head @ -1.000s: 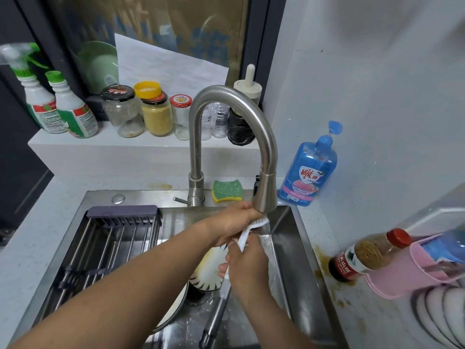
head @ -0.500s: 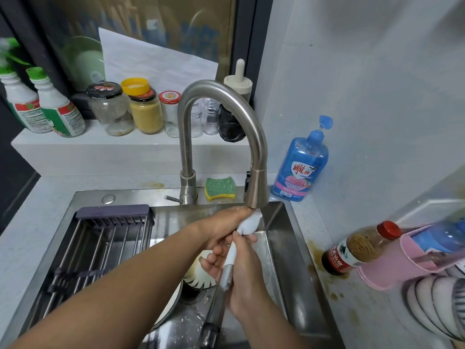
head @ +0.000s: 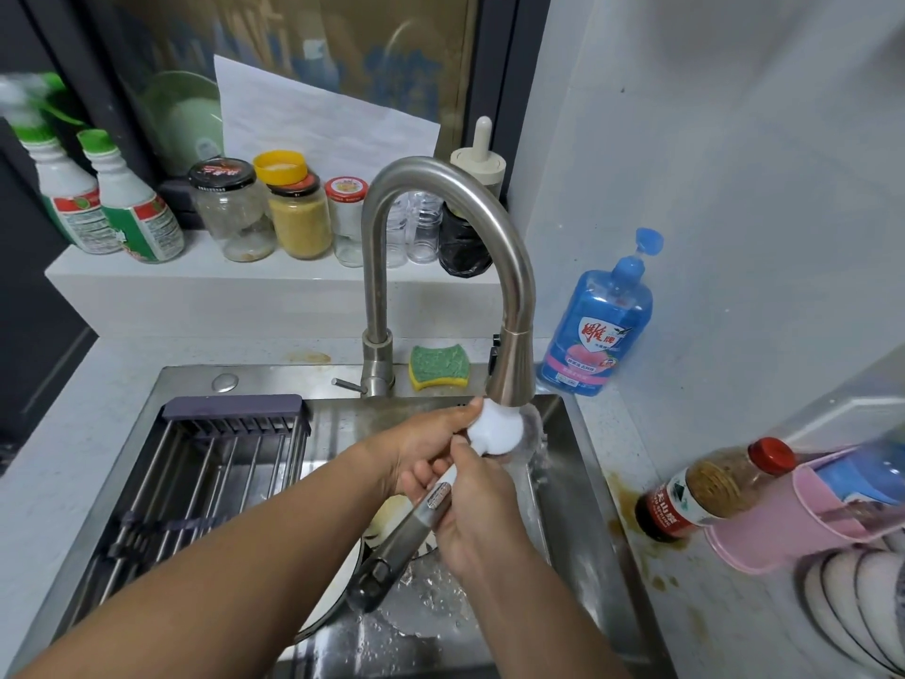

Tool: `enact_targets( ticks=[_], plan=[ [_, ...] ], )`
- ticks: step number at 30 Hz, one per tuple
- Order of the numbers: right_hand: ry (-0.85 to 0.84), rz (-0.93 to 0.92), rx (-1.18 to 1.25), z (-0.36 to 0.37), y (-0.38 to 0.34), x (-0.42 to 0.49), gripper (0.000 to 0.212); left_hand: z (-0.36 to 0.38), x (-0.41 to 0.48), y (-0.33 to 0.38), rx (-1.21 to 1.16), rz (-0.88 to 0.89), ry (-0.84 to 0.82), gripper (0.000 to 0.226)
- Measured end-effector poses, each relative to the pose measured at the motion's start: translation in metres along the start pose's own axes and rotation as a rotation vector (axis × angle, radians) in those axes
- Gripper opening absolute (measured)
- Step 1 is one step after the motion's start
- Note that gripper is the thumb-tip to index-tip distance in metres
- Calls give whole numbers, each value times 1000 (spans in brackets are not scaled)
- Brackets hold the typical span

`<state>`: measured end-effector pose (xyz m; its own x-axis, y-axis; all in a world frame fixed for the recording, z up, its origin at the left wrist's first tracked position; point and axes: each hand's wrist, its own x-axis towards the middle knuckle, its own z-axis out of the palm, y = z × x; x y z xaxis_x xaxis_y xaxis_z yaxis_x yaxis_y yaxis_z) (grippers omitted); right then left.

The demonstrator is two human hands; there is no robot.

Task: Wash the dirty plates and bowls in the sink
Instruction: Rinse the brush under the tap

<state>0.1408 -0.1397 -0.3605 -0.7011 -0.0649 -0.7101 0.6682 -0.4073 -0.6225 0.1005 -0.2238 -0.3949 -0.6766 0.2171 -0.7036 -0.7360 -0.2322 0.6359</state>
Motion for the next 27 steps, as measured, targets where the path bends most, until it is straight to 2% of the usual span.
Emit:
enact_targets(
  ticks=[2, 6, 9, 11, 15, 18, 21, 24, 27],
  plan=[
    [-16, 16, 19, -4, -5, 0, 25, -1, 4, -1, -32, 13, 5, 88],
    [-54, 95, 82, -13, -21, 4, 23, 7, 0, 1, -89, 49, 46, 59],
    [-105, 134, 70, -21, -26, 7, 27, 14, -2, -1, -224, 155, 33, 34],
    [-134, 170, 65, -25, -19, 10, 28, 10, 3, -4, -307, 159, 12, 22],
    [-140, 175, -9, -31, -2, 13, 41, 0, 13, -8, -252, 159, 0, 30],
    [-118, 158, -61, -31, 3, 15, 45, 1, 17, -8, -202, 219, 106, 27],
    [-75, 105, -77, -28, 6, 22, 41, 4, 22, -7, -209, 290, 146, 36],
    [-50, 4, -57, -29, 10, 32, 32, 7, 17, -1, -219, 325, 157, 33],
    [-81, -75, -64, -34, 13, 38, 31, 7, 11, 1, -148, 377, 97, 37]
  ],
)
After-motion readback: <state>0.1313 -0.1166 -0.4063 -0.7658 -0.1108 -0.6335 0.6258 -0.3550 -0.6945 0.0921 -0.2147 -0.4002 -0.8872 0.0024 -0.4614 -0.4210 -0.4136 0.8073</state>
